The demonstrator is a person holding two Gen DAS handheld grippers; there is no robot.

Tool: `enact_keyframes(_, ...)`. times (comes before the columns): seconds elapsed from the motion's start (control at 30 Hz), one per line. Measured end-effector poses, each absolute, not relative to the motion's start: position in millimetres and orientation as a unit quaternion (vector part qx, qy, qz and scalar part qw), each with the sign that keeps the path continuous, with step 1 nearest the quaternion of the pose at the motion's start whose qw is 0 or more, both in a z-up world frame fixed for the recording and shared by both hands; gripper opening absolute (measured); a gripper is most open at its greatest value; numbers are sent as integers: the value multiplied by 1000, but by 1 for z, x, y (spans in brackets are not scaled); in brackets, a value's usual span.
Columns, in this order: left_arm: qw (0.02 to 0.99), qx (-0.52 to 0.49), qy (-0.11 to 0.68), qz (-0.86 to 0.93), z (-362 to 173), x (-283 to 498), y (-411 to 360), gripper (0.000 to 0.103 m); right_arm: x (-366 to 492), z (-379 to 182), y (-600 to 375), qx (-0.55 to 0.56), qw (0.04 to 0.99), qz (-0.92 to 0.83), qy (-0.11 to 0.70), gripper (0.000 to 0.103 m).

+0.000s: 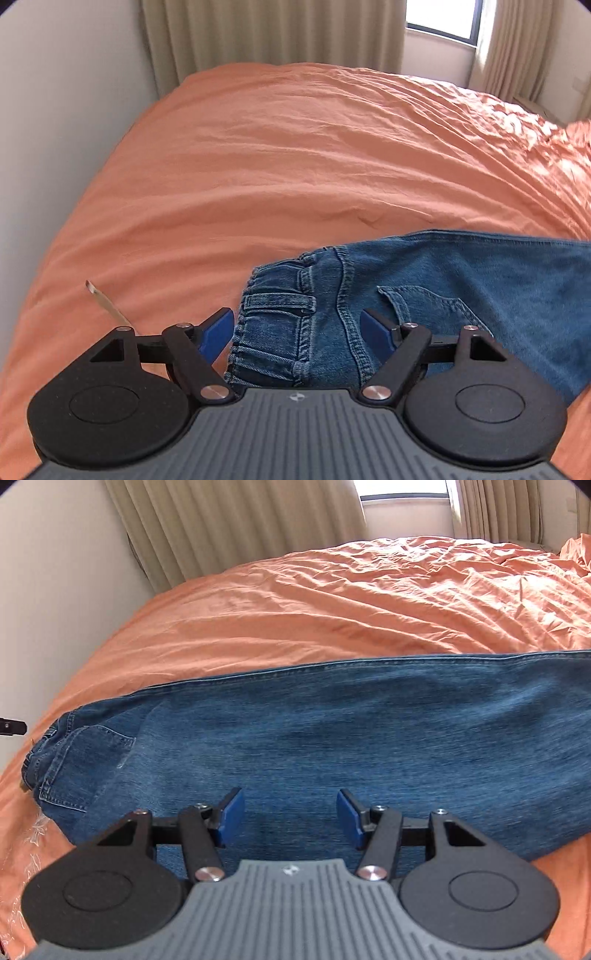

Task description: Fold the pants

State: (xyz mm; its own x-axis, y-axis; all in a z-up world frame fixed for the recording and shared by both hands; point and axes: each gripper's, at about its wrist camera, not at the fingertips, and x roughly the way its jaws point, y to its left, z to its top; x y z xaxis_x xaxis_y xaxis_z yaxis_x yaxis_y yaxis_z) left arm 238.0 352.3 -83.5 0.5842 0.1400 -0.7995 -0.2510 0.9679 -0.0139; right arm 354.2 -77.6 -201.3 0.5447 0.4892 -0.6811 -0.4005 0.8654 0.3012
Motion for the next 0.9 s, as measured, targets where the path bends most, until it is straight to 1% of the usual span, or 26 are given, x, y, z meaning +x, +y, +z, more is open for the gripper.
enact_keyframes(0.13,875,-157,442,119,-115,258,391,90,362,-205,-67,41,887,263,376,52)
enact_keyframes(0.23,851,-241,454,111,-140,272,418,86,375,-217,-68,51,887,268,371,52)
enact_keyframes(0.3,833,-282,464,104,-155,280,430,86,381,-223,-65,46,888,270,369,52)
enact_keyframes(0.33,829,-287,470,100,-162,283,431,86,384,-226,-65,44,888,269,371,52)
enact_keyframes(0.4,837,-259,471,97,-167,288,424,86,389,-232,-66,51,886,270,373,52)
enact_keyframes(0.43,844,-241,469,100,-167,289,418,79,391,-234,-65,54,885,271,374,52)
enact_keyframes(0.47,849,-229,465,99,-166,290,413,68,394,-235,-64,53,885,272,374,52)
enact_keyframes(0.5,855,-213,460,105,-164,290,407,66,395,-236,-64,51,886,273,372,52)
enact_keyframes(0.57,871,-148,450,128,-157,288,389,49,396,-236,-62,45,885,275,372,51)
enact_keyframes(0.6,881,-106,441,134,-151,284,377,46,396,-236,-63,44,885,276,372,51)
enact_keyframes(0.63,890,-69,430,137,-145,278,365,38,395,-235,-64,43,885,276,373,51)
enact_keyframes(0.67,900,-30,412,139,-135,270,352,23,395,-235,-65,43,884,275,375,51)
enact_keyframes(0.73,915,9,377,143,-113,254,335,19,394,-233,-69,46,883,274,378,50)
enact_keyframes(0.83,927,30,342,154,-89,245,330,18,394,-232,-73,50,882,270,384,49)
enact_keyframes(0.9,922,25,350,165,-91,255,339,17,395,-233,-74,49,883,268,383,47)
